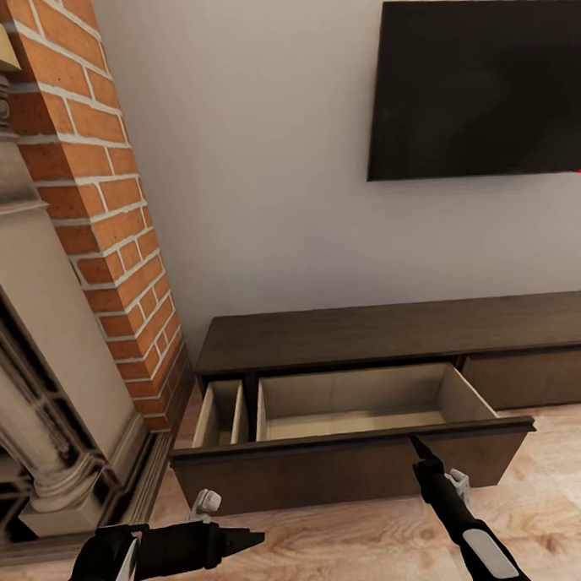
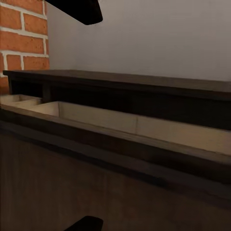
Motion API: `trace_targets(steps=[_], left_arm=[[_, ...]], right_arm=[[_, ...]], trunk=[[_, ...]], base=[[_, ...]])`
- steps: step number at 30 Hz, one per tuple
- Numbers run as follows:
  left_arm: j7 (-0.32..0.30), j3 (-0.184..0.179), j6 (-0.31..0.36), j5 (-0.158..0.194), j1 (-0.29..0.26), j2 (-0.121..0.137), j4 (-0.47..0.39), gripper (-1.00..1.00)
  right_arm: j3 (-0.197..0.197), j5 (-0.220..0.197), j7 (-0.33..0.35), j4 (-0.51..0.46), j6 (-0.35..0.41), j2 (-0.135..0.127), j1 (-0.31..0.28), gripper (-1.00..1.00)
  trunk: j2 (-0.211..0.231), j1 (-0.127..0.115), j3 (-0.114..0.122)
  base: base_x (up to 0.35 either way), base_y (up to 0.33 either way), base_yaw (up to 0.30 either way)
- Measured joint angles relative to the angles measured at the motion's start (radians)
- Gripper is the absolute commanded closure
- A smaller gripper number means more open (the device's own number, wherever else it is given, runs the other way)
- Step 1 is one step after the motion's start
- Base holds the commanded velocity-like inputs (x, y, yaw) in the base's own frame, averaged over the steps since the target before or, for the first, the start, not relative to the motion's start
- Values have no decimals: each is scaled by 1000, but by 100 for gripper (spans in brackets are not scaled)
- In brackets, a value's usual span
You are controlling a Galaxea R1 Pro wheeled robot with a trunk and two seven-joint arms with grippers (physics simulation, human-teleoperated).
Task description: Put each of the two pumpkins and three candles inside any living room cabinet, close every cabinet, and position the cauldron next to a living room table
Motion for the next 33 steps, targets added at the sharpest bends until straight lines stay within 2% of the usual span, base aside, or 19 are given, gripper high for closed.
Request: trace_targets(steps=[7, 16, 33], left_arm=[[1, 1, 1, -1, 0, 0, 6, -100], [-1, 1, -2, 4, -1, 1, 88, -100], [-3, 1, 11, 8, -1, 1, 100, -100]], right_arm=[[0, 1, 0, 1, -1, 3, 0, -100], [-1, 0, -1, 11, -4, 2, 0, -100], [7, 8, -1, 11, 0, -8, 0, -100]], trunk=[[49, -27, 22], [112, -61, 50], [231, -127, 103]], base=[[0, 0, 0], [0, 0, 0], [0, 0, 0]])
